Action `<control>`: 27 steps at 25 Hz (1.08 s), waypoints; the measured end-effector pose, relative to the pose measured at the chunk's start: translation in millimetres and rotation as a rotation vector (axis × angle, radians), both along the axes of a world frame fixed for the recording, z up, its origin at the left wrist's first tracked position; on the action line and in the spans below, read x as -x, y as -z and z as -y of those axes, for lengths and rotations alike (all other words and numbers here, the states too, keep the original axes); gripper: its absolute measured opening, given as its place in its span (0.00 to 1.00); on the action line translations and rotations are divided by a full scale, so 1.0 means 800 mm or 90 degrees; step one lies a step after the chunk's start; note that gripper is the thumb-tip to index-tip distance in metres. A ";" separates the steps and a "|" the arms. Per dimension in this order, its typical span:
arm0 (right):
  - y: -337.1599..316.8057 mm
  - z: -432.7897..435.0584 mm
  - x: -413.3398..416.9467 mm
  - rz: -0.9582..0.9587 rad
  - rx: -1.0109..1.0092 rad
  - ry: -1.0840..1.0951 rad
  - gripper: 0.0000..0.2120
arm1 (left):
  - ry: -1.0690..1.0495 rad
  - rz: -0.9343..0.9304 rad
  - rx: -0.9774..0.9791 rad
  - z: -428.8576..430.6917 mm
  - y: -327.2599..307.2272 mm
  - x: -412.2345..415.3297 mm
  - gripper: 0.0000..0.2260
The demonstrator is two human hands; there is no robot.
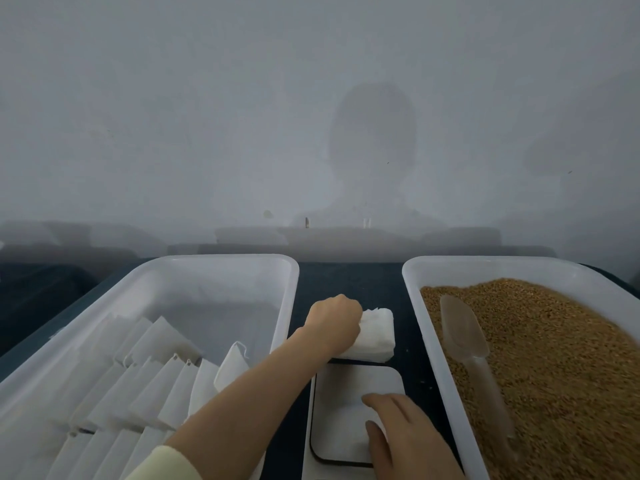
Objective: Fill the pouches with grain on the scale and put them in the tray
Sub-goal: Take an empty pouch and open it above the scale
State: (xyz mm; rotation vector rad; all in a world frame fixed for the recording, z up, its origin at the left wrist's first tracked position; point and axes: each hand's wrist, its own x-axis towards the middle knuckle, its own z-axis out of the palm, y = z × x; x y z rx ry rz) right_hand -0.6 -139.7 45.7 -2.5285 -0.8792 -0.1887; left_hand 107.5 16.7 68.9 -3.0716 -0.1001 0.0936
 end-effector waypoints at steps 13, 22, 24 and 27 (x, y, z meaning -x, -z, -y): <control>-0.058 0.023 -0.028 -0.378 -0.342 0.027 0.14 | -0.217 0.314 0.959 0.039 -0.054 0.162 0.04; -0.074 0.033 -0.054 -0.380 -0.355 0.103 0.21 | -0.348 0.491 1.196 0.086 0.041 0.159 0.12; -0.076 0.024 -0.056 -0.347 -0.309 0.102 0.22 | -0.349 0.528 1.174 0.066 0.046 0.158 0.09; -0.071 0.011 -0.054 -0.348 -0.327 0.104 0.26 | -0.322 0.526 1.038 0.047 0.057 0.157 0.10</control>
